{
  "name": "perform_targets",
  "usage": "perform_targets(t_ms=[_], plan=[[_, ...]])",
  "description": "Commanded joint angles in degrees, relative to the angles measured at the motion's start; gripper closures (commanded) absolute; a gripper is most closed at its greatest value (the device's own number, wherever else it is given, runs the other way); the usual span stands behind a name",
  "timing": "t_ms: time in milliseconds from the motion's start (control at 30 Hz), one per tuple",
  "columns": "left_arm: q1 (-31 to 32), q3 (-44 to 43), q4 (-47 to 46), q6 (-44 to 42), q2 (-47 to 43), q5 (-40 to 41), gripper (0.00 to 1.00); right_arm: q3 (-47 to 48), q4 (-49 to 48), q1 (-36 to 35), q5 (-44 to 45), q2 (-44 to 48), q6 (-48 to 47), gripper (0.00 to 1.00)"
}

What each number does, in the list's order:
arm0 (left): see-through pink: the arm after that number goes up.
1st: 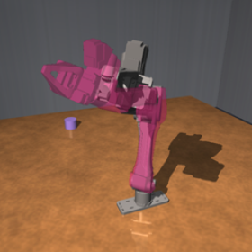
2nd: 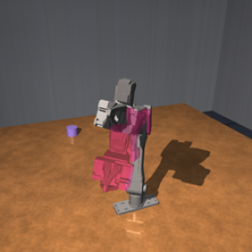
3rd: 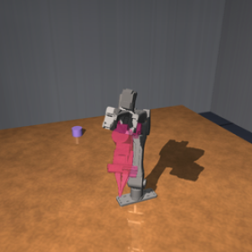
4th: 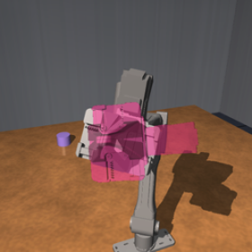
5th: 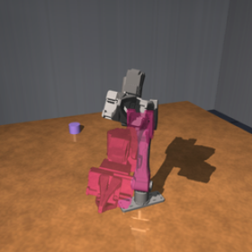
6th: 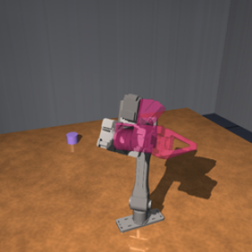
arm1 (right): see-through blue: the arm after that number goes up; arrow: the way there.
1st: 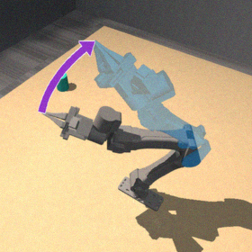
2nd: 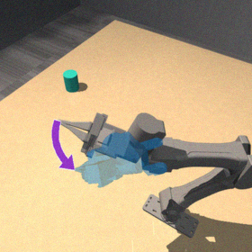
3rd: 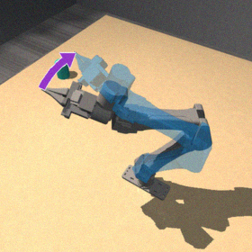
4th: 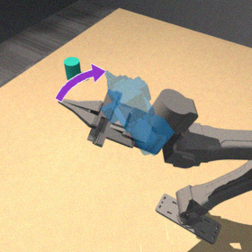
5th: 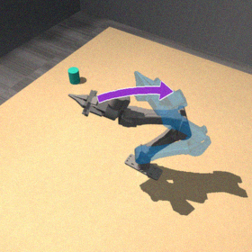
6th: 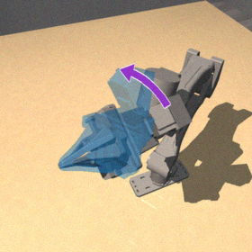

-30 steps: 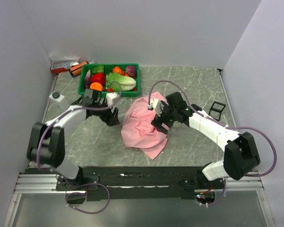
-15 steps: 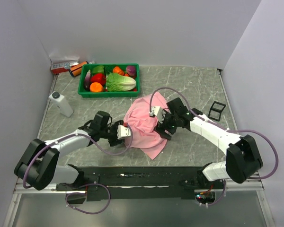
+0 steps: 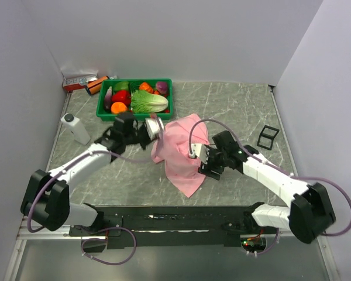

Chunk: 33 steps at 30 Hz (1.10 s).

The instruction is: Remove the brooch from the garment

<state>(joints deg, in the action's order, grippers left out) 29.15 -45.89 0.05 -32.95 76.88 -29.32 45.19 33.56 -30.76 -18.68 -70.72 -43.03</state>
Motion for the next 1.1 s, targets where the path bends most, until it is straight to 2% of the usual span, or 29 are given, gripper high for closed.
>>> perform_targets(t_ms=[0,167,367,500,800,867,900,967,1000,1067], plan=[[-6.4,-11.5,2.1,24.8,0.6,-4.2,0.99,-4.1,-4.1,-0.5,-1.4,9.3,-9.9,0.27],[-9.2,-16.9,0.4,39.9,2.9,-3.9,0.99,-8.2,-5.9,-4.7,-6.0,12.7,-18.8,0.28],[-11.0,-18.2,-3.5,47.6,4.5,-3.0,0.99,-8.7,-14.1,-9.0,-6.0,4.7,-20.1,0.29],[-11.8,-18.6,-4.1,48.0,5.2,-2.1,0.99,-8.7,-21.1,-11.2,-6.5,-0.7,-21.3,0.28],[-13.4,-18.0,-3.7,48.4,5.3,-2.6,0.99,-4.2,-23.9,-16.2,-3.3,-13.6,-26.1,0.30],[-13.6,-17.9,-3.7,48.4,5.1,-2.9,0.99,-3.6,-24.6,-16.7,-1.5,-15.9,-26.2,0.39],[-13.7,-17.9,-3.4,48.2,5.0,-3.3,0.99,-3.5,-25.4,-17.0,-0.6,-16.5,-25.9,0.54],[-13.9,-17.9,-3.1,47.6,4.9,-3.5,0.99,-3.6,-28.7,-17.0,2.2,-16.8,-24.7,0.69],[-14.2,-17.8,-2.7,47.5,4.9,-3.5,0.99,-3.4,-29.4,-17.0,3.0,-16.7,-23.8,0.84],[-14.8,-18.0,-2.1,47.0,4.9,-3.9,0.99,-2.8,-28.6,-17.0,4.9,-14.6,-23.2,0.95]])
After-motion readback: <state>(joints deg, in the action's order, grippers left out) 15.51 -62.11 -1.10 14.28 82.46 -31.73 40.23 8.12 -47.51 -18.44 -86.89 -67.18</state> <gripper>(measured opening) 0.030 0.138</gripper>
